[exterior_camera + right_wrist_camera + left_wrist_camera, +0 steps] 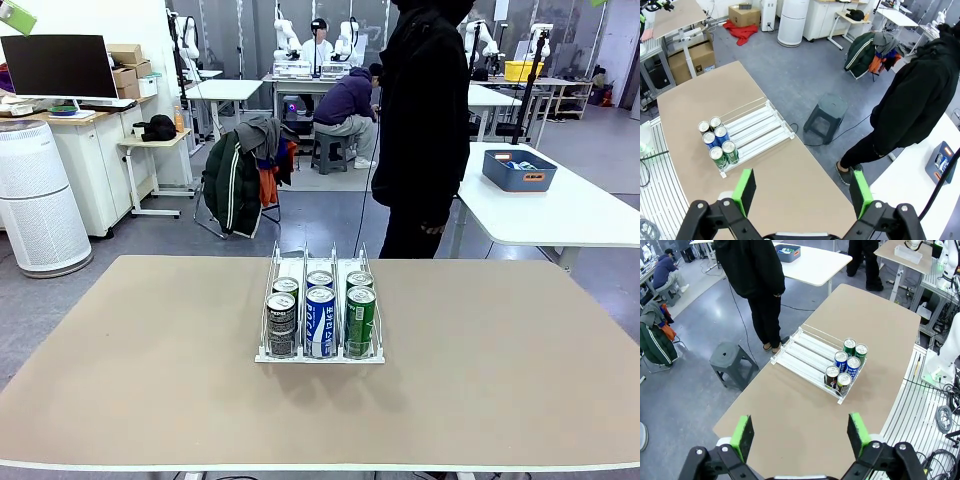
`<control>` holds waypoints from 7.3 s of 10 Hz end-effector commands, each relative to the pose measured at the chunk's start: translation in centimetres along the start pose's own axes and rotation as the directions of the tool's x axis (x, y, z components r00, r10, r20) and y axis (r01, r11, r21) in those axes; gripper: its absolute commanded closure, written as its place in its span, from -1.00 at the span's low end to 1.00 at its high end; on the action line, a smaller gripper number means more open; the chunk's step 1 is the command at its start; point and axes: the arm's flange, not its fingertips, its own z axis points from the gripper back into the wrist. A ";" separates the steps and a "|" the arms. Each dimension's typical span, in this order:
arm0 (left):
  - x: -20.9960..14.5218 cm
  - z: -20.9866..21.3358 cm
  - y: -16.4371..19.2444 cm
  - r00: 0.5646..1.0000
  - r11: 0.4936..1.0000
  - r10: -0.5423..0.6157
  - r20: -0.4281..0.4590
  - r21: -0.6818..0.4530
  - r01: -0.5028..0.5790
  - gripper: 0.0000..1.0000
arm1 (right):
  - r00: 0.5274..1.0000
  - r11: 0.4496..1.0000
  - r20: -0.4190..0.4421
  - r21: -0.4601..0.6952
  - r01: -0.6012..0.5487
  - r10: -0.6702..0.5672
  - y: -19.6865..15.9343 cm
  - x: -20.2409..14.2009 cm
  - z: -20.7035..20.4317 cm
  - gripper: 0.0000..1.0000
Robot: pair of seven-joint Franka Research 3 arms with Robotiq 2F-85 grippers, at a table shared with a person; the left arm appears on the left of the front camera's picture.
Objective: Fill the beverage cans into the dispenser.
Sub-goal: Pick up the Pepsi coke handed by the human.
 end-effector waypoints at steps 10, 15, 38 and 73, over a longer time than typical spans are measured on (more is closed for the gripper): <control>-0.1 0.0 0.0 1.000 1.000 -0.002 0.001 -0.002 0.002 -1.00 | 0.997 0.998 -0.046 -0.009 0.056 -0.056 0.4 0.5 -0.7 -1.00; -0.1 0.0 0.0 1.000 1.000 -0.002 0.001 -0.002 0.002 -1.00 | 0.990 0.995 -0.098 -0.016 0.097 -0.098 0.9 0.1 -0.5 -1.00; -0.1 0.0 0.0 1.000 1.000 -0.002 0.001 -0.002 0.002 -1.00 | 0.994 0.997 -0.075 -0.002 0.074 -0.074 0.4 -0.2 -0.7 -1.00; -0.1 0.0 0.0 1.000 1.000 -0.002 0.001 -0.002 0.002 -1.00 | 0.994 0.997 -0.075 -0.002 0.074 -0.074 0.4 -0.2 -0.7 -1.00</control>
